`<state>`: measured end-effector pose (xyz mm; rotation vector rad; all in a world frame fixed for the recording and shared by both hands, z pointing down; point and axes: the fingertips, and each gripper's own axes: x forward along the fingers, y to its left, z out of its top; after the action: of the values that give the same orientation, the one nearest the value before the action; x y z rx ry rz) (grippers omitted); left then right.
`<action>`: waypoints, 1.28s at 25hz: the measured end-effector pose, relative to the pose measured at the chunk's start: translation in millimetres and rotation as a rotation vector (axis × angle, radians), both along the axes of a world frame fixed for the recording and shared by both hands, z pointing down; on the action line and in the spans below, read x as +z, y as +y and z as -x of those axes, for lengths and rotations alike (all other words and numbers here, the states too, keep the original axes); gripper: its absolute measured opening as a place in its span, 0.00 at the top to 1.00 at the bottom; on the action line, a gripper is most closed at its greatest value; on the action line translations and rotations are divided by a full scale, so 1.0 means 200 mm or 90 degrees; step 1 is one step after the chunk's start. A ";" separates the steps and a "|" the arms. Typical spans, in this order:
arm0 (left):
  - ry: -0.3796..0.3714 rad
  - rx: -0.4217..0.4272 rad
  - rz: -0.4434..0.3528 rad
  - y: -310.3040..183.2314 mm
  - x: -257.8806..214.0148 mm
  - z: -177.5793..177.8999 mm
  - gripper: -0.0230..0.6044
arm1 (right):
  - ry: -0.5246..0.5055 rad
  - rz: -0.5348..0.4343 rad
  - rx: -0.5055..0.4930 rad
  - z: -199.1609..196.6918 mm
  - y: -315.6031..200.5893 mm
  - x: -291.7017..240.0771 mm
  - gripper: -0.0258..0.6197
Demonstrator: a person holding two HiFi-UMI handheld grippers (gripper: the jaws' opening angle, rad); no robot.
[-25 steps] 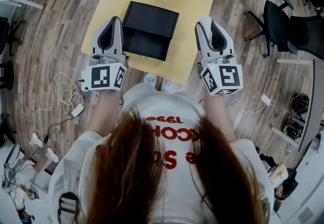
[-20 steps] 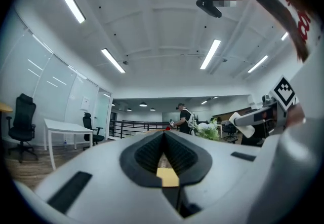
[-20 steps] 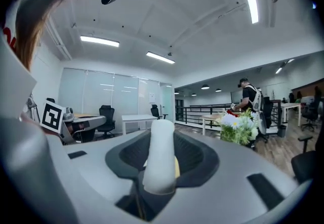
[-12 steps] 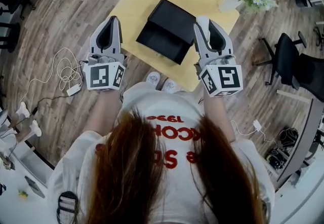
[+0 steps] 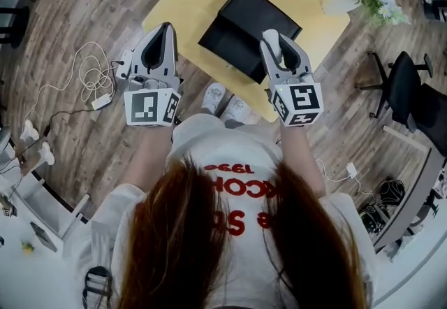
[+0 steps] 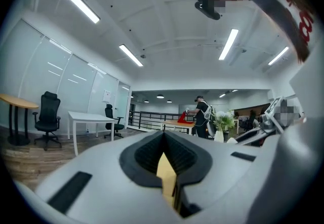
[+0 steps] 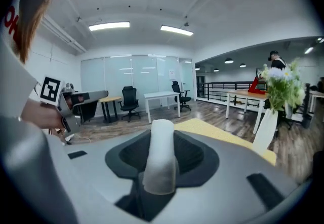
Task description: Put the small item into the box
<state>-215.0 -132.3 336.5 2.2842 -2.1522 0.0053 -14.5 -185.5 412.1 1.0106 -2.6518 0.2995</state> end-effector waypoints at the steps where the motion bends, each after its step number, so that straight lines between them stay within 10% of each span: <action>1: 0.003 -0.003 0.008 0.01 0.03 0.01 0.95 | 0.014 0.013 -0.009 0.02 0.01 0.07 0.74; 18: 0.020 -0.037 0.103 0.21 0.32 0.06 0.95 | 0.161 0.138 -0.082 0.11 0.14 0.74 0.69; 32: 0.005 -0.029 0.032 0.11 0.09 0.09 0.95 | 0.016 -0.017 0.004 0.09 -0.06 0.11 0.93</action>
<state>-233.0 -110.5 353.9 2.2044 -2.1741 0.0482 -32.7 -196.6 434.4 1.0241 -2.6373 0.2515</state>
